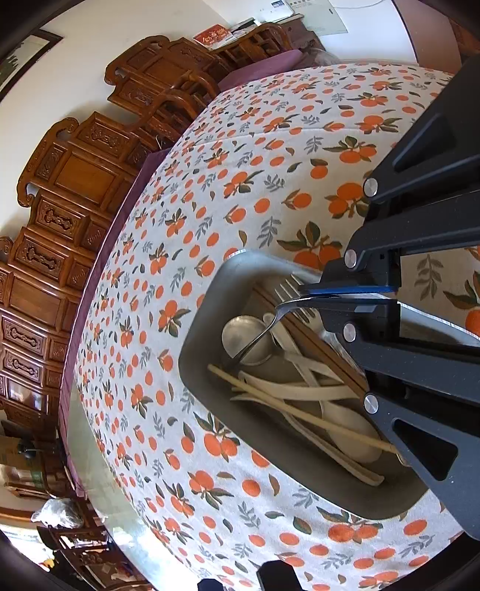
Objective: Organize utensils
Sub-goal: 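Lower the metal spoon into the grey tray and open the right gripper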
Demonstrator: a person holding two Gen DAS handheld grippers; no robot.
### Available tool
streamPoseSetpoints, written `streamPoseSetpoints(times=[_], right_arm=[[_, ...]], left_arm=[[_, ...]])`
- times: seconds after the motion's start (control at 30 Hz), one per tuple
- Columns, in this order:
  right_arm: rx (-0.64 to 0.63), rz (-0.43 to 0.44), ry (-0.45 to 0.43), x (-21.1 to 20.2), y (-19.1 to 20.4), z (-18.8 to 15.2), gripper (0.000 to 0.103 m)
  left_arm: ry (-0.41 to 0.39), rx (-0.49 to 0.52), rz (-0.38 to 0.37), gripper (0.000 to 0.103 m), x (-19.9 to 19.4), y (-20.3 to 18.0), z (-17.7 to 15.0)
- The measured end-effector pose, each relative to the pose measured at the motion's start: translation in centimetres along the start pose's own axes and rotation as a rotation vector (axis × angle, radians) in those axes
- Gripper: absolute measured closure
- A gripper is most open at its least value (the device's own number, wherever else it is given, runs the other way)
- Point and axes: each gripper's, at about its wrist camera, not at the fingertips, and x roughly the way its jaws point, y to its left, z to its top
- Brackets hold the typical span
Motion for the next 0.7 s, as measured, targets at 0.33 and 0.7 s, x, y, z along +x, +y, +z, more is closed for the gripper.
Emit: streamPoseSetpoints(times=[0.33,0.7], right_arm=[[0.039,0.070,0.004,-0.6,0.7,-1.0,0.098],[0.092,0.240,-0.012,-1.8,1.4,-2.0,0.089]], left_arm=[[-0.001,0.002,0.002,0.027,0.0,-0.1,0.0],[0.000,0.005,0.004,0.027,0.0,-0.2,0.0]])
